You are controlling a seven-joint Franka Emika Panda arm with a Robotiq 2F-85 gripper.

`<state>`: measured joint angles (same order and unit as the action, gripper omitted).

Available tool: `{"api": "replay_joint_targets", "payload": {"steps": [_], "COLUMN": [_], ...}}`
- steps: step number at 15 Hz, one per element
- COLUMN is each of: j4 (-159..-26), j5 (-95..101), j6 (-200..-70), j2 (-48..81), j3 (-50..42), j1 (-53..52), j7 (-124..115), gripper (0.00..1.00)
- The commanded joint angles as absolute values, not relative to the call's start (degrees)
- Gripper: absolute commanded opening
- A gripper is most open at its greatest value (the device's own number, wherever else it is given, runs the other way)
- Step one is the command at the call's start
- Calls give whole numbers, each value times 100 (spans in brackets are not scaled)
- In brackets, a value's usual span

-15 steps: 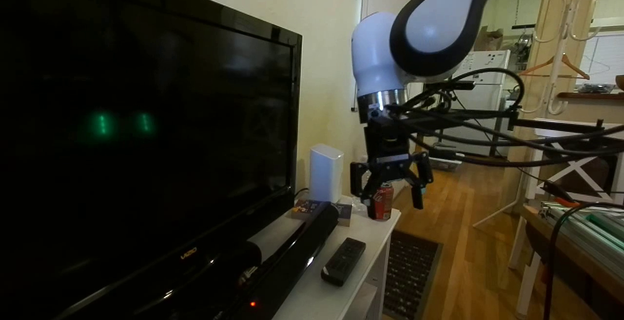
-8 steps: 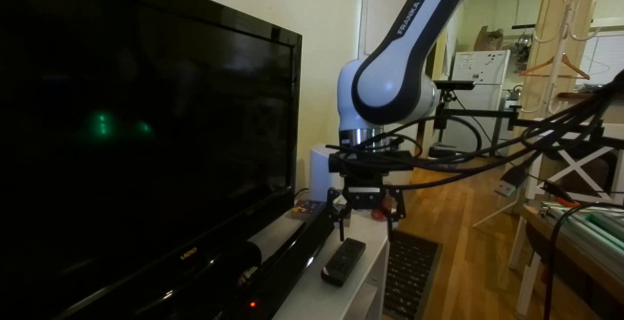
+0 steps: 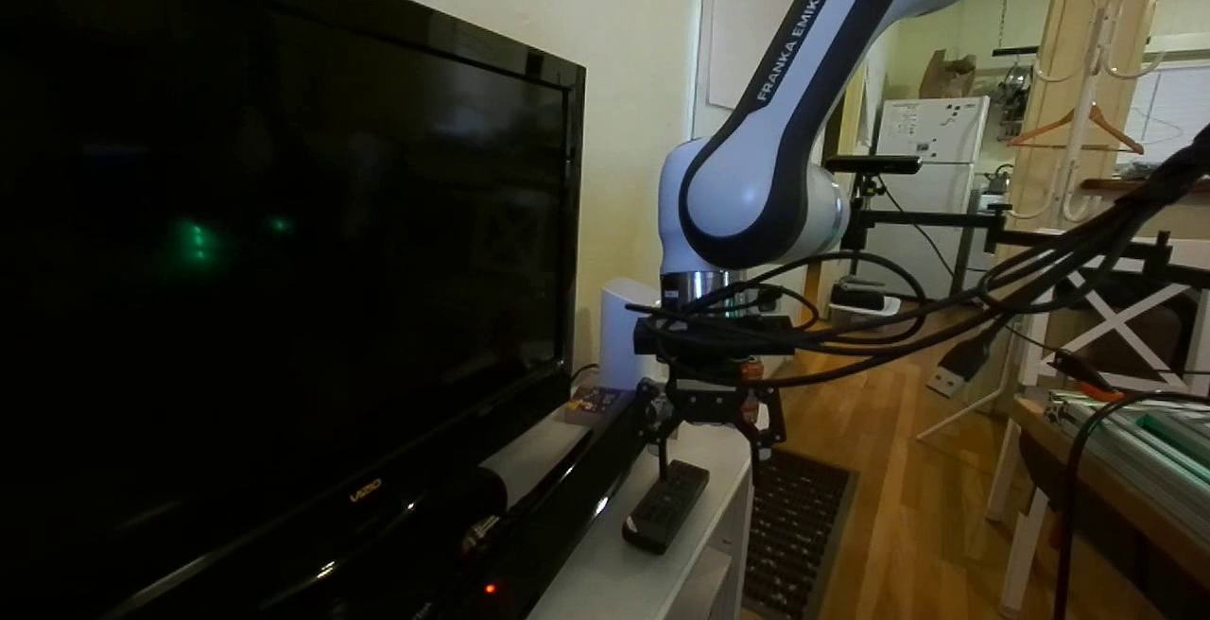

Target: Twist around the remote

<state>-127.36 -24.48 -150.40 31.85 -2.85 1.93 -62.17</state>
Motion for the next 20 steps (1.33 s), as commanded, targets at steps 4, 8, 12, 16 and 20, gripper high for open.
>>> {"api": "replay_joint_targets", "payload": {"steps": [4,8,12,16,20], "j4": [-12528,-12526,-12441,-12315,-12193], "j5": [-2931,-3361,-3731,-3708,-3644], "j6": [-15749,-16344,-16959,-17248,-17338], "j2": [3608,3947,4327,4569,4643], "j3": [-340,-228,-108,-270,-357], "j1": [363,566,689,450,304], "j7": [-6547,-6594,-6576,-6718,-6834], "gripper": [100,100,100,100,100]}}
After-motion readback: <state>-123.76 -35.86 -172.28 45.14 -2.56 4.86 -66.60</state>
